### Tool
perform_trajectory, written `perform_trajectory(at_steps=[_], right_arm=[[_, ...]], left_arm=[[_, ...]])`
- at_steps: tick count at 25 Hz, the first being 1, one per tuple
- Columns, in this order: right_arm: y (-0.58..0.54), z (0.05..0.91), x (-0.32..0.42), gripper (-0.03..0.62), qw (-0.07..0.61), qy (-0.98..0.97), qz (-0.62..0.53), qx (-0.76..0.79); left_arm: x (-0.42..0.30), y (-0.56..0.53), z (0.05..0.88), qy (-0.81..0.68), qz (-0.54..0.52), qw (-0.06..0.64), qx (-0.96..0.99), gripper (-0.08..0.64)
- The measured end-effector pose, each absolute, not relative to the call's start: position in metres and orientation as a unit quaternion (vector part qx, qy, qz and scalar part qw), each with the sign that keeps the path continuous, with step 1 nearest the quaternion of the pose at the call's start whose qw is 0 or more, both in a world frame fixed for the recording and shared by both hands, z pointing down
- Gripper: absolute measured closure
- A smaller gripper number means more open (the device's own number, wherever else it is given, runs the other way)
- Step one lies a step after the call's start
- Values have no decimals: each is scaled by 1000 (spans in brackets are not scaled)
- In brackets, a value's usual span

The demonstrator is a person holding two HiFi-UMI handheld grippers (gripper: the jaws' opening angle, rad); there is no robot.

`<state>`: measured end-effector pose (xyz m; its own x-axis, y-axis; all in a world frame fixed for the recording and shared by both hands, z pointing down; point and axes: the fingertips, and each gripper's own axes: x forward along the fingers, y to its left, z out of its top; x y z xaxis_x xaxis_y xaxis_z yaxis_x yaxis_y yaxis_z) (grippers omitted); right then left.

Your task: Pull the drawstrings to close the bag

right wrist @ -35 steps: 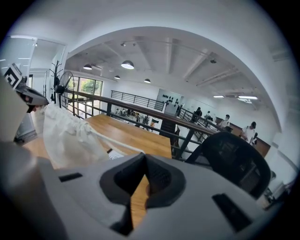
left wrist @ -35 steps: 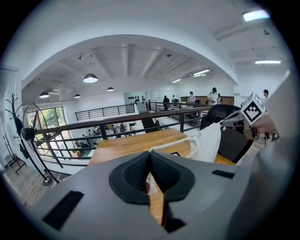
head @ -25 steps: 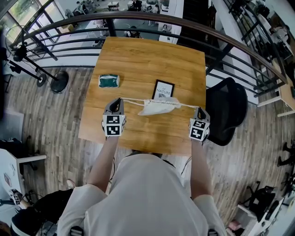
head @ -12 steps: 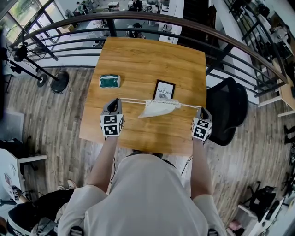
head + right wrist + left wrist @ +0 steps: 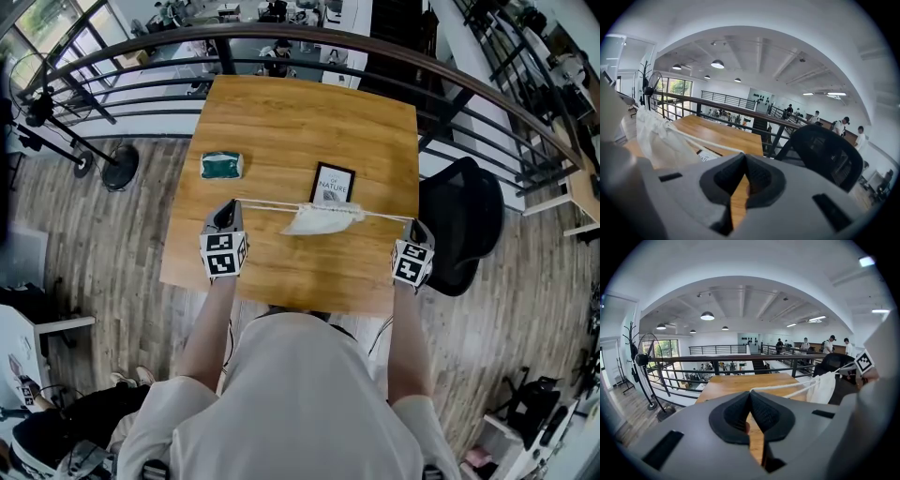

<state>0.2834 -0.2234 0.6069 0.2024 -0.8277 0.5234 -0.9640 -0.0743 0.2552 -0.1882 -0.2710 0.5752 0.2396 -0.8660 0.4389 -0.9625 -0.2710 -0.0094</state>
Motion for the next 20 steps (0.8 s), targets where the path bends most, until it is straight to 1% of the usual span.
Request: perform_trajectory(at_steps=[20], right_arm=[[-221,606,299,588,270,-611,132,732]], left_arm=[[-199,-271,572,-598,184,127,770,563]])
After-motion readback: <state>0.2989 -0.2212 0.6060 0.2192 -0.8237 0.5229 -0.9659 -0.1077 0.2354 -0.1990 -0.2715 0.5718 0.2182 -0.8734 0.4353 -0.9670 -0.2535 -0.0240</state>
